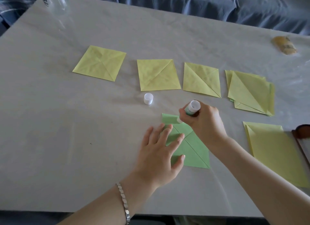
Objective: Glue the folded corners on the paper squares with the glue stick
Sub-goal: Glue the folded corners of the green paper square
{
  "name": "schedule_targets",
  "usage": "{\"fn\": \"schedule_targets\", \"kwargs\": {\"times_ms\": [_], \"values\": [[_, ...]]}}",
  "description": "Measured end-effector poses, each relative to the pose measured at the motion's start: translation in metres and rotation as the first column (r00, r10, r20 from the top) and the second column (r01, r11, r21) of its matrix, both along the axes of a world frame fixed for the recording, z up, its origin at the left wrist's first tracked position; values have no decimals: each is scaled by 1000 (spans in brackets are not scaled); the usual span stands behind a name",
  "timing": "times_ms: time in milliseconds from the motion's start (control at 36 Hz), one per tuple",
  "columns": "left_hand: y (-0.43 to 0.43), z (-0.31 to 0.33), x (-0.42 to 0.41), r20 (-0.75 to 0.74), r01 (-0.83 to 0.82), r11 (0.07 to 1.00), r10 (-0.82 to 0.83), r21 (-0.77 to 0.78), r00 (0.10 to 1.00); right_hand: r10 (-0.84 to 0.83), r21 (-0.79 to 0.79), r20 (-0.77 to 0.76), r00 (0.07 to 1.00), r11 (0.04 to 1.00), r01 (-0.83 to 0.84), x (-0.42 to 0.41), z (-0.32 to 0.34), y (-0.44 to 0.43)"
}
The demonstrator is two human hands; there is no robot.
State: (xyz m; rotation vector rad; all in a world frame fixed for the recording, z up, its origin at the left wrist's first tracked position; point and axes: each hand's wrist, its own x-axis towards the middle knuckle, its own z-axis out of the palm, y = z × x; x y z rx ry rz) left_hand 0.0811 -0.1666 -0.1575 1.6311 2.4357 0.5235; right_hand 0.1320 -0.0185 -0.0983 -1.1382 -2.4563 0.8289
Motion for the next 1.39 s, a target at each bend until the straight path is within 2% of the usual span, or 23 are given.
{"fn": "schedule_targets", "kwargs": {"times_ms": [500,639,722,861,972,1139,1389], "values": [[1,-1,-1,-17,-4,1000,4,9,1000,-174,-7,29,984,985,174,46,2,32],[1,-2,-1,12,-3,999,2,51,1000,-242,12,-77,967,970,244,41,17,36],[0,-3,-1,15,-7,998,6,59,1000,-168,28,-98,981,985,171,24,21,27],[1,-3,-1,3,-13,997,13,77,1000,-3,-32,-116,993,999,-1,-6,11,5],[1,-4,-1,-2,-15,995,16,94,1000,66,-44,-105,992,997,-70,-21,1,-7],[1,-7,-1,-26,-16,992,20,123,999,65,-76,-100,993,994,-73,-21,-7,-13],[1,-7,0,-53,-18,991,25,132,998,-30,-63,-87,996,998,24,16,-5,4]]}}
